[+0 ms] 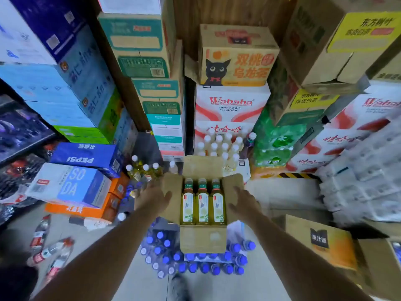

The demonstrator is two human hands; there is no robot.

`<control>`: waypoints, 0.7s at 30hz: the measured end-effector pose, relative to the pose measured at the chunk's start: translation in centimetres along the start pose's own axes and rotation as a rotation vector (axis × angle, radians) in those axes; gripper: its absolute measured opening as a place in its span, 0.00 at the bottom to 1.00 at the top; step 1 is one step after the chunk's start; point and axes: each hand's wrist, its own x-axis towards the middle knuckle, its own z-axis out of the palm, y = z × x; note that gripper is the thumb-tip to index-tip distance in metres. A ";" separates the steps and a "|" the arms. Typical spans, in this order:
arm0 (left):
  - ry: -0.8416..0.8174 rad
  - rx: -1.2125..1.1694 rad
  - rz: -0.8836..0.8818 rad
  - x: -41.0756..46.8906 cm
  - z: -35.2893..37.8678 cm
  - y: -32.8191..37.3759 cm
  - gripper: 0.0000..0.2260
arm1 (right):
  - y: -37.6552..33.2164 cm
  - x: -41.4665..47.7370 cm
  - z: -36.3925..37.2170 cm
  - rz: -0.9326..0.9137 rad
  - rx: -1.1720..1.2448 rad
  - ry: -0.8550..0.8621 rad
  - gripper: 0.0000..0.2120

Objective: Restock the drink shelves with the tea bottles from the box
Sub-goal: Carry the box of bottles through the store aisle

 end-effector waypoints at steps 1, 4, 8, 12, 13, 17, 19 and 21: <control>-0.012 -0.030 -0.015 1.1 0.9 -0.5 0.30 | 0.0 1.0 0.7 0.031 0.036 0.013 0.34; -0.072 -0.133 -0.086 3.4 3.4 -1.3 0.33 | 0.5 3.3 2.3 0.169 0.120 0.024 0.42; -0.143 -0.399 -0.215 5.6 5.9 -1.6 0.37 | 1.7 6.7 4.2 0.324 0.204 0.029 0.48; -0.246 -0.472 -0.299 6.8 7.5 -1.4 0.30 | 2.0 8.8 4.2 0.530 0.546 0.085 0.37; -0.235 -0.501 -0.317 7.0 7.8 -1.3 0.27 | 2.2 9.0 4.0 0.576 0.608 0.116 0.31; -0.247 -0.717 -0.455 7.4 8.8 -1.1 0.25 | 3.7 9.8 4.7 0.594 0.833 -0.029 0.21; -0.279 -0.816 -0.509 7.7 9.4 -0.8 0.21 | 4.0 10.2 5.1 0.619 0.916 -0.175 0.23; -0.297 -0.817 -0.524 8.0 9.8 -0.7 0.18 | 4.1 10.4 5.1 0.629 0.964 -0.228 0.24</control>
